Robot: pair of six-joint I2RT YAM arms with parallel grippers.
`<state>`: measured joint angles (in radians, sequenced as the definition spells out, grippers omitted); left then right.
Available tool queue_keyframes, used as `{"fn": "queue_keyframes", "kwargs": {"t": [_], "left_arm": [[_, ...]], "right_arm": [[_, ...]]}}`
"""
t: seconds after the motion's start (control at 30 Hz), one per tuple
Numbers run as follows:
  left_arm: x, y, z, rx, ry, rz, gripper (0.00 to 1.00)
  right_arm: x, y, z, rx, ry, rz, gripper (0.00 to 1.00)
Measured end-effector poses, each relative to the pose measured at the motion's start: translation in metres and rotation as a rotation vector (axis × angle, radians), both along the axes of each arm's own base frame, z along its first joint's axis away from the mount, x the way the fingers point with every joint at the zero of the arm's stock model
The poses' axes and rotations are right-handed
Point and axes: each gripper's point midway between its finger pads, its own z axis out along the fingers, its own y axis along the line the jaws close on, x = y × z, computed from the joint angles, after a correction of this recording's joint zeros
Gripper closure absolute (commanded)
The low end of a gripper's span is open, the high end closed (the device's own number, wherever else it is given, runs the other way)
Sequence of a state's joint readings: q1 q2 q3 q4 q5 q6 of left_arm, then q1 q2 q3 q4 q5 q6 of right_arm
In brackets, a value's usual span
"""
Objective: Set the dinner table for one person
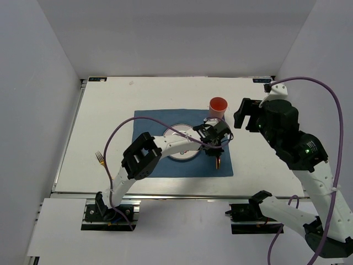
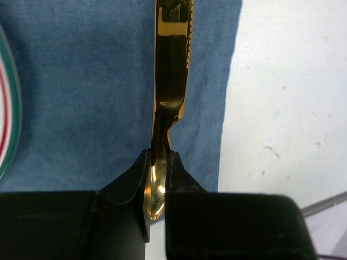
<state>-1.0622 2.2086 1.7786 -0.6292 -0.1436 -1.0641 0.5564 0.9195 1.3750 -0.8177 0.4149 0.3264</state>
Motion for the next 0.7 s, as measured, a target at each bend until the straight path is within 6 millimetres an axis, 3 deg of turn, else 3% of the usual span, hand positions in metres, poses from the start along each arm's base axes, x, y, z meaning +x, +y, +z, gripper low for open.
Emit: {"fn": "queue_keyframes", "kwargs": {"t": [0.17,0.7], "left_arm": [[0.004,-0.006,-0.017,0.032,0.016,0.017,1.00],[0.009,-0.013,-0.024,0.028,0.029,0.067,1.00]], "right_arm": [[-0.005,-0.007,0.005,-0.008,-0.021,-0.011,0.11],[-0.009,-0.012,0.005,-0.021,-0.023,-0.019,0.11]]}}
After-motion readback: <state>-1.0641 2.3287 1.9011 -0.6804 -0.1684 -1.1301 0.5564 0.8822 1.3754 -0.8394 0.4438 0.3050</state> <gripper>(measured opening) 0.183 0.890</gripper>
